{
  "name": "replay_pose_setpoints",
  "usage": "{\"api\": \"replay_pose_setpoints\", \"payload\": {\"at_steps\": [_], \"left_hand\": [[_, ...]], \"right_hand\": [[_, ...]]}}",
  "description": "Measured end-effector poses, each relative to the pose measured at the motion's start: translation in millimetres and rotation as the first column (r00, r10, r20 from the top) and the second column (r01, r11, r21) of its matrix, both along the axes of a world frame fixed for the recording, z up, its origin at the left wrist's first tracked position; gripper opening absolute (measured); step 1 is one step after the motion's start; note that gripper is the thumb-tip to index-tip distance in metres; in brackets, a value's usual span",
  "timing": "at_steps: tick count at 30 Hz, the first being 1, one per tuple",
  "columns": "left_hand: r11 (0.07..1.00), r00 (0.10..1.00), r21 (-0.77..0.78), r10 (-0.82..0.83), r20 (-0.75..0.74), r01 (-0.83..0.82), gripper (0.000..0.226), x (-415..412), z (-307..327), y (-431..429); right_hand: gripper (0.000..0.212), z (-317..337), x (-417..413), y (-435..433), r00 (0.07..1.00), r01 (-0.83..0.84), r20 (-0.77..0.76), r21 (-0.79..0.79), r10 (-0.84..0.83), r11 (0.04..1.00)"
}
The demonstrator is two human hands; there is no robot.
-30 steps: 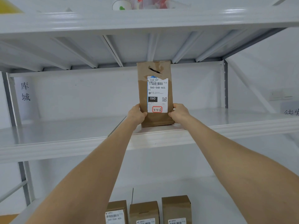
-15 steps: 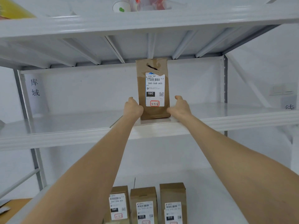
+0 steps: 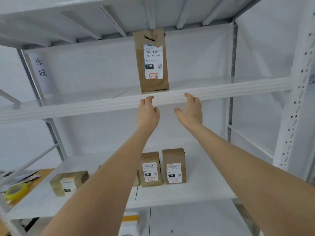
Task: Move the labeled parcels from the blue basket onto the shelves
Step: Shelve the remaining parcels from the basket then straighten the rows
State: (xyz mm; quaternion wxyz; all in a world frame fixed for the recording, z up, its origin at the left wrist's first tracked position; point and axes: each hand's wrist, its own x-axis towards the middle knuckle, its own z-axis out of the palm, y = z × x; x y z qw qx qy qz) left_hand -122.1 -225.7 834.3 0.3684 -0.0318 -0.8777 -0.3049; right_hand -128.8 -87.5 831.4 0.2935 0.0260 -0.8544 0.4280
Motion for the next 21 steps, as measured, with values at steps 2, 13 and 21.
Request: {"api": "replay_pose_setpoints", "payload": {"at_steps": [2,13,21], "left_hand": [[0.999,0.997,-0.017,-0.028,0.066,0.029,0.042,12,-30,7],[0.98,0.83,0.059,-0.192,0.523,0.189,0.04,76,-251,56],[0.97,0.571,0.122,-0.223,0.79,0.21,0.041,102,-420,125]], "right_hand": [[0.065,-29,17,5,0.999,0.017,0.044,0.011,-0.018,1.0],[0.059,-243,102,49,0.872,0.094,0.477,0.056,-0.11,0.994],[0.054,-405,129,125,0.674,0.098,0.728,0.084,-0.129,0.992]]}}
